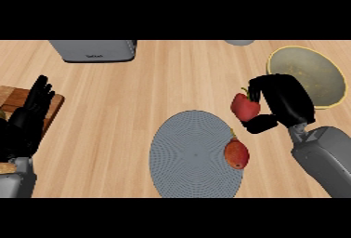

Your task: Pick the bell pepper from the placemat and place it in the bowl

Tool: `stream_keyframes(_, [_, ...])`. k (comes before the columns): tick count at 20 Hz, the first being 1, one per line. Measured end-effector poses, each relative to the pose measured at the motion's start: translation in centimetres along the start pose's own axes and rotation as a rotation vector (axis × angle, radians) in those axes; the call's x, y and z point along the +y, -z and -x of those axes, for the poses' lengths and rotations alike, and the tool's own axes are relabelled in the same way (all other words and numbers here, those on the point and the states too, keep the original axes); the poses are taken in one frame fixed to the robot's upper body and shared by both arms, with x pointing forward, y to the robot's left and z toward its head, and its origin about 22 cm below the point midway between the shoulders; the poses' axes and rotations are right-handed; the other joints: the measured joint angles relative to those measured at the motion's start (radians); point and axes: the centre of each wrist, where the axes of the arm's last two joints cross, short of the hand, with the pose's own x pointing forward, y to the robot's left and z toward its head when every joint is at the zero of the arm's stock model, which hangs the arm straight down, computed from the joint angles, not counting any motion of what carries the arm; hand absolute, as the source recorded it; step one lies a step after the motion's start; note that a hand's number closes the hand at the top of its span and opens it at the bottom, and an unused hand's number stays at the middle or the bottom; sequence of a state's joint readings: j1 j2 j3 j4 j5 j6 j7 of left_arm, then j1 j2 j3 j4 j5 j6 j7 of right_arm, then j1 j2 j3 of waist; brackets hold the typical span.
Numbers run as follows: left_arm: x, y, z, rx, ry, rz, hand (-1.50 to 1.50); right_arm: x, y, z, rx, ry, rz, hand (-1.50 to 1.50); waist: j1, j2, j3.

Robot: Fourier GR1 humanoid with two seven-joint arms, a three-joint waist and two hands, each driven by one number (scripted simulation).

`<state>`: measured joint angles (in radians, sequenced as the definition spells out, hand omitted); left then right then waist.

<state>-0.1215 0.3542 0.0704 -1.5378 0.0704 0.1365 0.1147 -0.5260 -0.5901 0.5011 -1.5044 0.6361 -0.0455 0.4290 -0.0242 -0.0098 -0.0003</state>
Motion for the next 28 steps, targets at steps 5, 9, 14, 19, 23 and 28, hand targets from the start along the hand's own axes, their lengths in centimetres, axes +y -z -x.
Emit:
stream_keyframes(5, [-0.3, -0.2, 0.0, 0.004, 0.0, 0.0, 0.0, -5.6, -1.2, 1.1, 0.04, 0.102, 0.191, 1.5, 0.001, 0.001, 0.0])
stream_keyframes(9, [-0.4, -0.2, 0.0, -0.003, -0.006, 0.011, 0.0, -9.1, -1.9, 3.1, 0.091, 0.145, 0.256, 1.5, 0.011, 0.005, 0.0])
stream_keyframes(14, [-0.9, 0.6, 0.0, -0.007, -0.01, 0.026, 0.0, -10.5, -0.8, 6.9, 0.134, 0.203, 0.274, 1.5, 0.022, 0.01, 0.0])
stream_keyframes(19, [-1.2, 0.2, -0.1, -0.015, -0.004, 0.03, 0.0, -9.7, 1.4, 10.6, 0.158, 0.268, 0.268, 1.5, 0.034, 0.012, 0.001])
stream_keyframes(23, [-1.0, 0.9, -0.7, -0.023, -0.005, 0.031, 0.0, -8.6, 3.6, 13.4, 0.172, 0.286, 0.271, 1.5, 0.043, 0.015, 0.001])
stream_keyframes(28, [-1.5, 0.6, -0.7, -0.03, -0.007, 0.047, 0.0, -6.8, 5.4, 16.4, 0.18, 0.294, 0.28, 1.5, 0.055, 0.019, 0.001])
